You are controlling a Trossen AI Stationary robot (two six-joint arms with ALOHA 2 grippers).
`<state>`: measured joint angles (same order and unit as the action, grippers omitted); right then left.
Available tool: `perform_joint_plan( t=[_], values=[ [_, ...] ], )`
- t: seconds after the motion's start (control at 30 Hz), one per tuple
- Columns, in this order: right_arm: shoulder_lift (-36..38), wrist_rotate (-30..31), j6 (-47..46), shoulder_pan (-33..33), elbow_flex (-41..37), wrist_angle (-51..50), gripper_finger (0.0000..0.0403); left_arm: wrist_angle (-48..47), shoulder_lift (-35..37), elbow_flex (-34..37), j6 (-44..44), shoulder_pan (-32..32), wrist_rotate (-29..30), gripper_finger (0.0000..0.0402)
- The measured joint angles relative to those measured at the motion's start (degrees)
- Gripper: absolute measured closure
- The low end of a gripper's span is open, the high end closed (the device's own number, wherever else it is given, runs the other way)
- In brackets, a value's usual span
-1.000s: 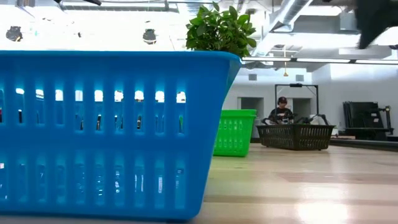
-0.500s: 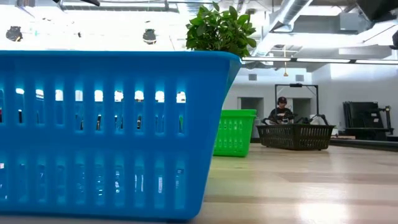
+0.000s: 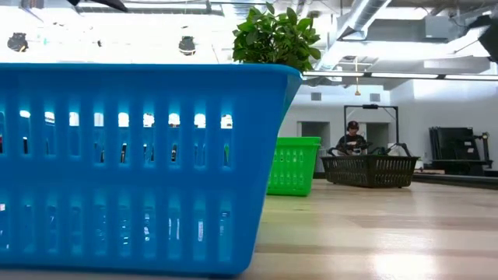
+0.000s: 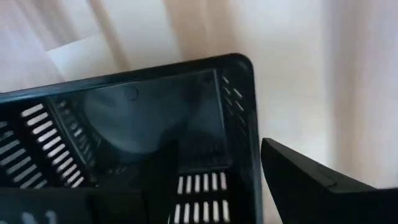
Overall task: Stack baskets by color
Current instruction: Stack the bottom black bin on the top right black bin
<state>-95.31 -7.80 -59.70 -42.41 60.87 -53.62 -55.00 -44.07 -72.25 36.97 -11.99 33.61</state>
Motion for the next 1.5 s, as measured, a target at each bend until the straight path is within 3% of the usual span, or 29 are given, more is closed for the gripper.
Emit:
perform_joint_plan(
  t=[0.13,0.33,0.37,0.57,0.77,1.03,1.17,1.33,1.5],
  values=[
    [-0.1,-1.2,-0.2,0.0,-1.3,0.5,0.0207,0.0,-0.6,0.0,0.4,0.0,-1.8,0.0120],
    [-0.1,-2.4,2.2,0.6,-1.5,0.1,0.0371,0.0,-0.6,0.0,0.6,0.0,-1.9,0.0120],
    [-0.1,-2.4,2.4,0.7,-1.4,0.2,0.0383,0.0,-0.6,0.0,0.6,0.0,-1.9,0.0120],
    [2.1,0.1,-0.5,3.3,-1.4,0.1,0.0391,0.0,-0.5,0.0,-0.3,0.0,-1.6,0.0120],
    [9.9,10.1,-10.0,7.2,-1.4,-6.4,0.0393,0.0,-0.5,0.0,-0.3,0.0,-1.5,0.0120],
    [24.6,36.5,-46.3,13.8,-1.4,-20.5,0.0398,0.0,-0.5,0.0,-0.3,0.0,-1.4,0.0120],
    [27.3,44.8,-64.9,18.1,-1.4,-30.6,0.0397,0.0,-0.5,0.0,-0.3,0.0,-1.3,0.0120],
    [26.0,51.0,-65.5,28.1,-1.4,-25.3,0.0400,0.1,-0.5,0.0,-0.3,0.0,-1.3,0.0120],
    [22.4,52.9,-65.4,36.3,-1.4,-16.0,0.0386,0.5,-0.5,0.0,-0.3,0.0,-1.7,0.0120]
  ],
)
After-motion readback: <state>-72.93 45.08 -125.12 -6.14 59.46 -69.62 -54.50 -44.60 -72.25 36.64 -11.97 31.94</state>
